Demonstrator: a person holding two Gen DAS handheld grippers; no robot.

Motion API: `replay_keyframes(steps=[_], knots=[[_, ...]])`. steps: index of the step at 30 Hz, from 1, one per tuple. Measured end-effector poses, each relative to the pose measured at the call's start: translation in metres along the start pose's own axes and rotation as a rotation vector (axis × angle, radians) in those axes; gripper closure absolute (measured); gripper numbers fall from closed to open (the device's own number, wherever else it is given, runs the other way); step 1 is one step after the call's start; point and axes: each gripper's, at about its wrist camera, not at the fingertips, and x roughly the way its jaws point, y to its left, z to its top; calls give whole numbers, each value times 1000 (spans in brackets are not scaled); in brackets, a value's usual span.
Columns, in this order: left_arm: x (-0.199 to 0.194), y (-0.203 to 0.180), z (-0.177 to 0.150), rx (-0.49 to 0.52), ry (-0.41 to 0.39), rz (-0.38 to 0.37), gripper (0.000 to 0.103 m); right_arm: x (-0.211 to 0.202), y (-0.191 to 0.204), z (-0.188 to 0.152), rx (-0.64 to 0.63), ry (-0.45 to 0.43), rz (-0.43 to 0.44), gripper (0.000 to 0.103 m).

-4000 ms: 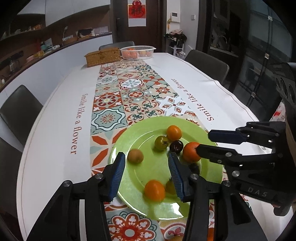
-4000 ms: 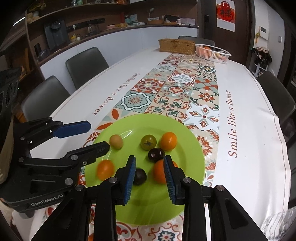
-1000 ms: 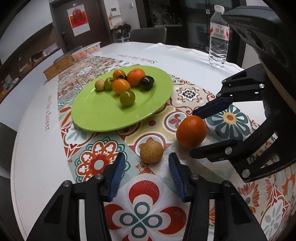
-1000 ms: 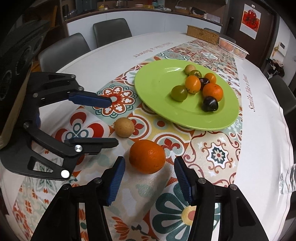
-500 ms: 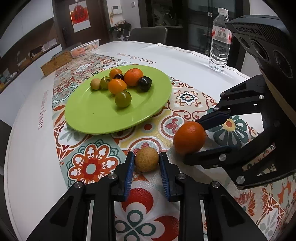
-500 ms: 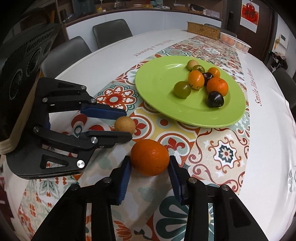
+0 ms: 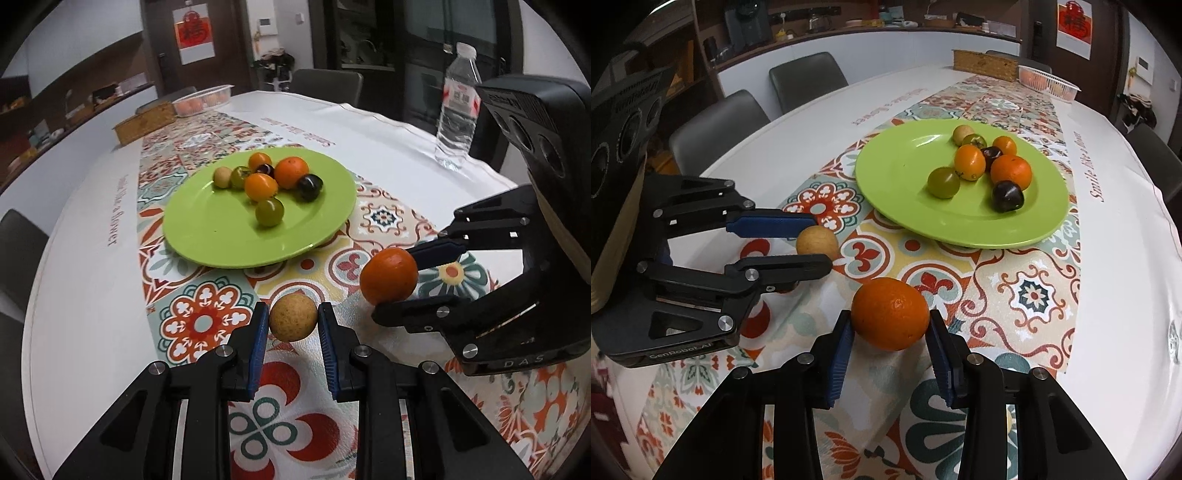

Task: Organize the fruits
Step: 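Close the left tool on the brown fruit while the right tool grasps the large orange, then carry the brown fruit and orange onto the plate and open both tools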

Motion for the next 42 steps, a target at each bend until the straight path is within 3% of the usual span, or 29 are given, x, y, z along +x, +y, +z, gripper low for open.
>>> replay_keyframes(steps=[23, 31, 42], knots=[[-62, -3, 26, -88, -131, 105, 76, -66, 1, 25, 8, -198, -11, 62], [-61, 15, 43, -133, -147, 140, 76, -64, -2, 52, 1, -224, -3, 62], [-32, 43, 61, -205, -121, 129, 76, -46, -18, 96, 0, -225, -16, 62]])
